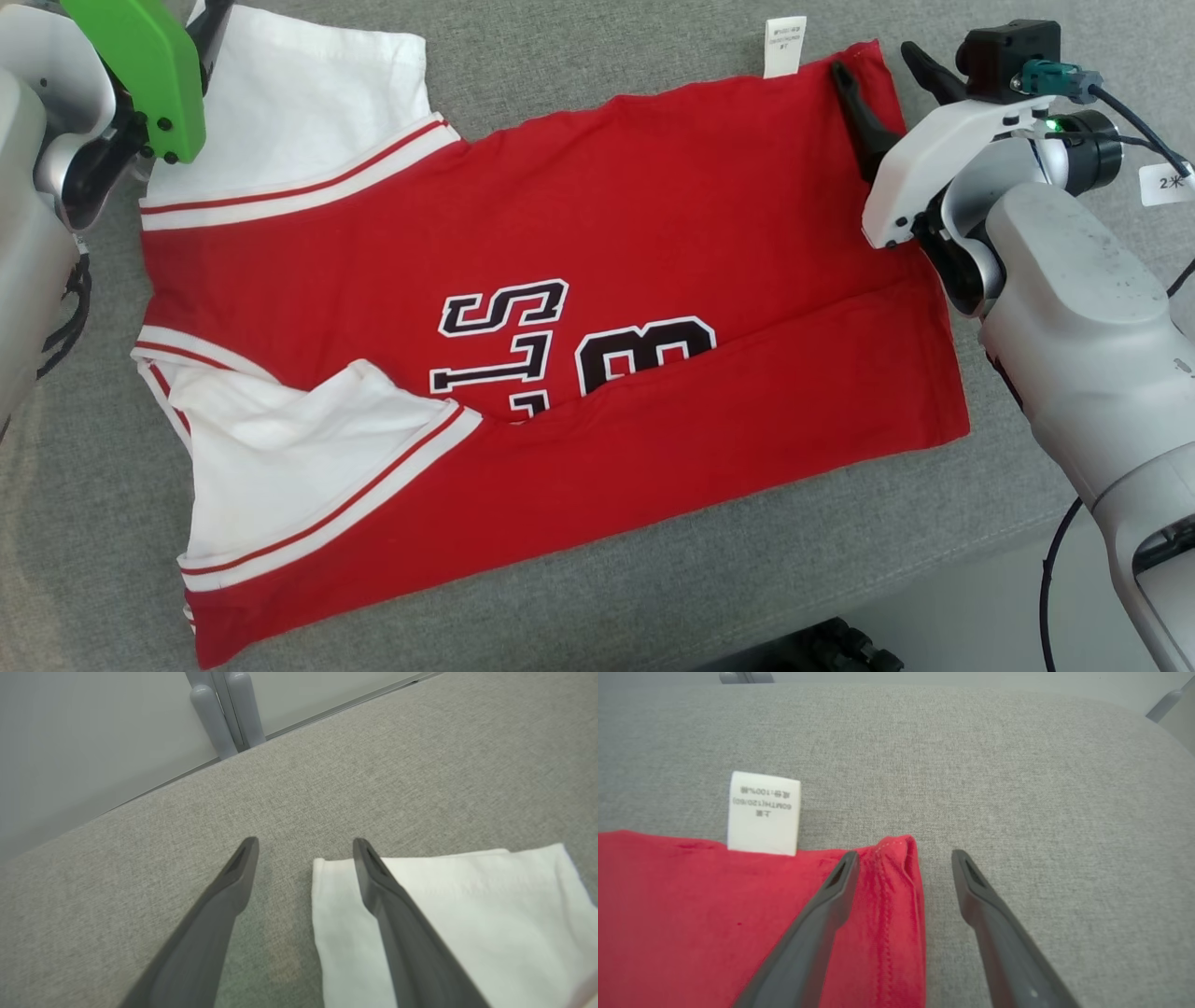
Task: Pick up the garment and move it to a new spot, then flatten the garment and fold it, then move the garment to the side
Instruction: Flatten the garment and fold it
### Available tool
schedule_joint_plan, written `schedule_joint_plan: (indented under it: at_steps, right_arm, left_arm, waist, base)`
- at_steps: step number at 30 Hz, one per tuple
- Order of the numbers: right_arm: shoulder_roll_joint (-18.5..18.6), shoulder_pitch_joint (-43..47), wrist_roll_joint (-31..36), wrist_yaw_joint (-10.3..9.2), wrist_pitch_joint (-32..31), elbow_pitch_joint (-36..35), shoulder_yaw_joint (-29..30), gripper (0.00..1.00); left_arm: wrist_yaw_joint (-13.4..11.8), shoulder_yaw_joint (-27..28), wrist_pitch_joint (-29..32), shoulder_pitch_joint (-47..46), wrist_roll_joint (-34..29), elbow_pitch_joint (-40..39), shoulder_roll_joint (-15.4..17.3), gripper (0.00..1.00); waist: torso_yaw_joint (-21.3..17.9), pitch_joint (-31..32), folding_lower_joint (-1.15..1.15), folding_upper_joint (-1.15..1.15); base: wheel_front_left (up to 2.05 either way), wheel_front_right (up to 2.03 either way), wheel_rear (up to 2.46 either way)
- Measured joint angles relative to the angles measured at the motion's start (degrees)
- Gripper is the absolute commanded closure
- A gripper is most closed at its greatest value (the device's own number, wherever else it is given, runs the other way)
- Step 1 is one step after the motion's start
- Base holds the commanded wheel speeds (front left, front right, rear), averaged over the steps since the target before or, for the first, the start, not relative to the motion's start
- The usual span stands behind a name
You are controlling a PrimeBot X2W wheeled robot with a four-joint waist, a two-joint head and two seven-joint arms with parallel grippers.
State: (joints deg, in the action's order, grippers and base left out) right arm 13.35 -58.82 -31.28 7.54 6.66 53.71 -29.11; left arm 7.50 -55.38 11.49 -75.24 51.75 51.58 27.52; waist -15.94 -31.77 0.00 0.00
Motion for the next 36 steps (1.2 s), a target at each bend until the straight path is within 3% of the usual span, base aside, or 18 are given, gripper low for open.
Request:
schedule_joint_plan:
  at_steps: [12, 13, 14, 15, 16, 27, 36]
  right_arm:
    - [-0.1, -2.2, -2.4, 0.00, 0.3, 2.6, -2.8, 0.00]
    - [-0.1, -2.4, -2.5, 0.00, 0.0, 3.1, -3.1, 0.00]
    - [-0.2, -2.6, -2.9, 0.00, -0.4, 3.4, -3.3, 0.46]
    - [-0.2, -2.7, -3.1, 0.00, -0.9, 3.8, -3.5, 0.73]
    - [-0.2, -2.7, -3.3, 0.00, -1.1, 4.0, -3.7, 1.00]
    - [0.5, -3.4, -5.1, 0.01, 1.7, 5.5, -5.4, 1.00]
    - [4.5, 0.1, -5.6, 0.01, 7.0, 4.5, -6.2, 1.00]
  left_arm:
    - [0.0, -3.3, 2.0, 0.4, 3.3, 1.1, 0.0, 0.00]
    - [0.0, -3.5, 2.0, 0.3, 3.5, 1.1, -0.1, 0.14]
    - [0.0, -3.7, 2.0, 0.3, 3.8, 1.2, -0.1, 0.50]
    - [0.0, -3.8, 1.8, 0.3, 4.0, 1.3, -0.3, 1.00]
    - [0.0, -4.0, 1.7, 0.3, 4.4, 1.3, -0.4, 1.00]
    - [0.0, -3.5, -6.0, 0.2, 7.6, 0.3, -1.1, 1.00]
    - [0.0, -2.4, -15.8, 4.7, 11.4, -7.9, -0.6, 1.00]
  waist:
    - [-0.3, -0.5, 0.00, 0.00]
    - [-0.3, -0.5, 0.00, 0.00]
    - [-0.2, -0.5, 0.00, 0.00]
    - [-0.2, -0.5, 0.00, 0.00]
    - [-0.1, -0.5, 0.00, 0.00]
    - [1.1, 1.0, 0.00, 0.00]
    - [3.9, 4.6, 0.00, 0.00]
  base:
    - [0.00, 0.00, 0.00]
    - [0.00, 0.00, 0.00]
    - [0.00, 0.00, 0.00]
    - [0.00, 0.00, 0.00]
    - [0.00, 0.00, 0.00]
    - [0.00, 0.00, 0.00]
    - [0.00, 0.00, 0.00]
